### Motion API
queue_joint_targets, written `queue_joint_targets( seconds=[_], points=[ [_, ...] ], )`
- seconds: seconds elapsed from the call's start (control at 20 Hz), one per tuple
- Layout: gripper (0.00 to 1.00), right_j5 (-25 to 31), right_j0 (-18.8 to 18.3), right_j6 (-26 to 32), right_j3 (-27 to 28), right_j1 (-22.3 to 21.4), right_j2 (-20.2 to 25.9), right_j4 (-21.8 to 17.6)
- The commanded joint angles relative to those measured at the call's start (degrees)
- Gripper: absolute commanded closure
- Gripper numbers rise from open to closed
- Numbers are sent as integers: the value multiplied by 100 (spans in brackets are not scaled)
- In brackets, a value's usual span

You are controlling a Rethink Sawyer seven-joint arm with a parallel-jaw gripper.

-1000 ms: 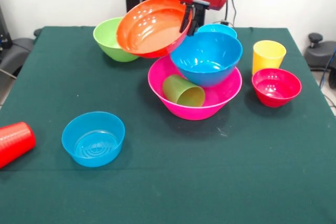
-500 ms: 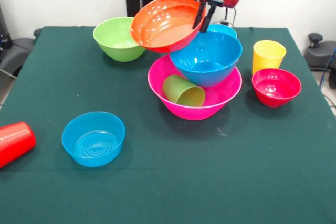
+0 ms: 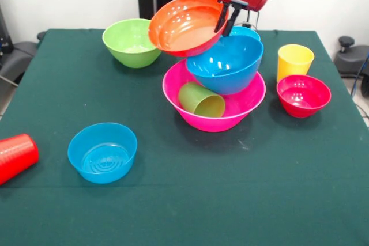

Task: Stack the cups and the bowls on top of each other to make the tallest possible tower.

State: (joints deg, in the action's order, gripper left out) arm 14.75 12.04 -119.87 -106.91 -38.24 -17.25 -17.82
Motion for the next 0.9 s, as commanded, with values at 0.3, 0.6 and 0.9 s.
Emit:
queue_joint_targets(
  seconds=[0.3,0.6,0.9],
  points=[
    [100,-157,113,-929,202,182,214,367],
    [100,204,141,-785,281,23,238,516],
    [100,824,1,-396,279,-559,442,643]
  ],
)
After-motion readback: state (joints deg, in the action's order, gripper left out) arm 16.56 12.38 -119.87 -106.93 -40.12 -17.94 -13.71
